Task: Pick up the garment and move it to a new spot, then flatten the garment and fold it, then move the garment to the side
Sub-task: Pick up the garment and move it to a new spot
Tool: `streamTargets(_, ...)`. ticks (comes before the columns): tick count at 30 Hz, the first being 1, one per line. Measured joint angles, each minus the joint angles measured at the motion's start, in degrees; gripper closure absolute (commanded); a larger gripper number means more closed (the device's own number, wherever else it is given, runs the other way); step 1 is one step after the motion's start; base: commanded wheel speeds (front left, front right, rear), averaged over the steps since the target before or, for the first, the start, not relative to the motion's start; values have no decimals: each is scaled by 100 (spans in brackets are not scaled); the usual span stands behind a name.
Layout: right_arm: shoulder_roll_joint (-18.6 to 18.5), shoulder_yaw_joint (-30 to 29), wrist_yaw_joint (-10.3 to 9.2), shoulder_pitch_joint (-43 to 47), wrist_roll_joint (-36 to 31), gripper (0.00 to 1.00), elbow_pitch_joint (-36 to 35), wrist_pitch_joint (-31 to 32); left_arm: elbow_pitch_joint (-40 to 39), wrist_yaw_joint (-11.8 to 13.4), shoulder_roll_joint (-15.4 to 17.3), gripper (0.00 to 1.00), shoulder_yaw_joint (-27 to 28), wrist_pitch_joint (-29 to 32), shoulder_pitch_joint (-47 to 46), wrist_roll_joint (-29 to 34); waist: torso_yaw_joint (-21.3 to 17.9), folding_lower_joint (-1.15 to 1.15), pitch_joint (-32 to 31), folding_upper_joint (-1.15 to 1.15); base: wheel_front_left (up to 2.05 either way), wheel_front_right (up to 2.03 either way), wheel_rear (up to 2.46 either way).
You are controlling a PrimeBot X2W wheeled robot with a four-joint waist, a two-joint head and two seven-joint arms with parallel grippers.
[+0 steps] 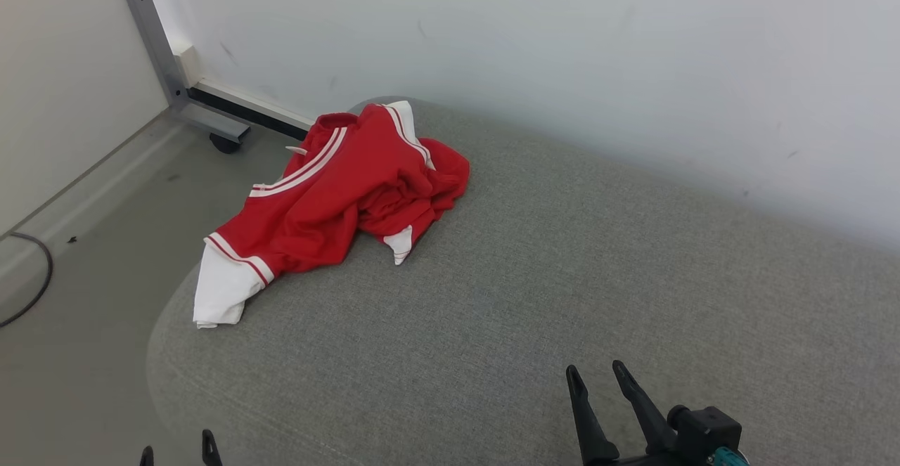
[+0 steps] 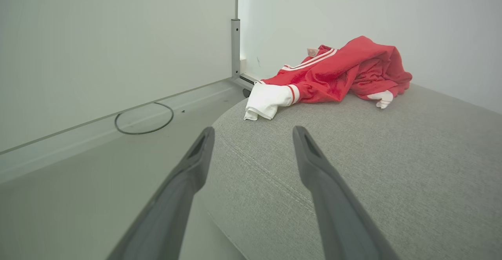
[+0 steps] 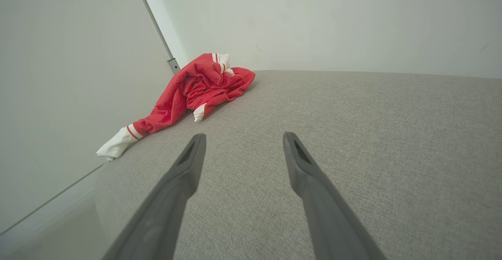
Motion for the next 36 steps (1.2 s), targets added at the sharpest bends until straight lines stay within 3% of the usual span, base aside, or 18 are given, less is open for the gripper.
streamTargets(5,-1,-74,0,81,-8,0,16,0,481,-146,36,0,52,110,-421,-216,-20,0,-25,0,0,0,0)
streamTargets(12,1,-338,0,481,-227,0,-265,155,1550,-471,175,0,-124,862,-2009,-477,-3,0,5,0,0,0,0)
streamTargets(20,-3,-269,0,630,-926,0,-1606,1007,2945,-857,394,0,70,1597,-3967,-1031,-44,0,214,0,0,0,0)
streamTargets(29,-326,-98,1,450,-1091,0,-3006,1806,3996,-1154,558,0,352,2158,-5623,-1788,-348,0,953,0,0,0,0)
streamTargets(36,-360,12,1,387,-1135,0,-3412,1990,4609,-1200,850,0,341,2428,-6123,-1896,-817,1,1800,1,0,0,0)
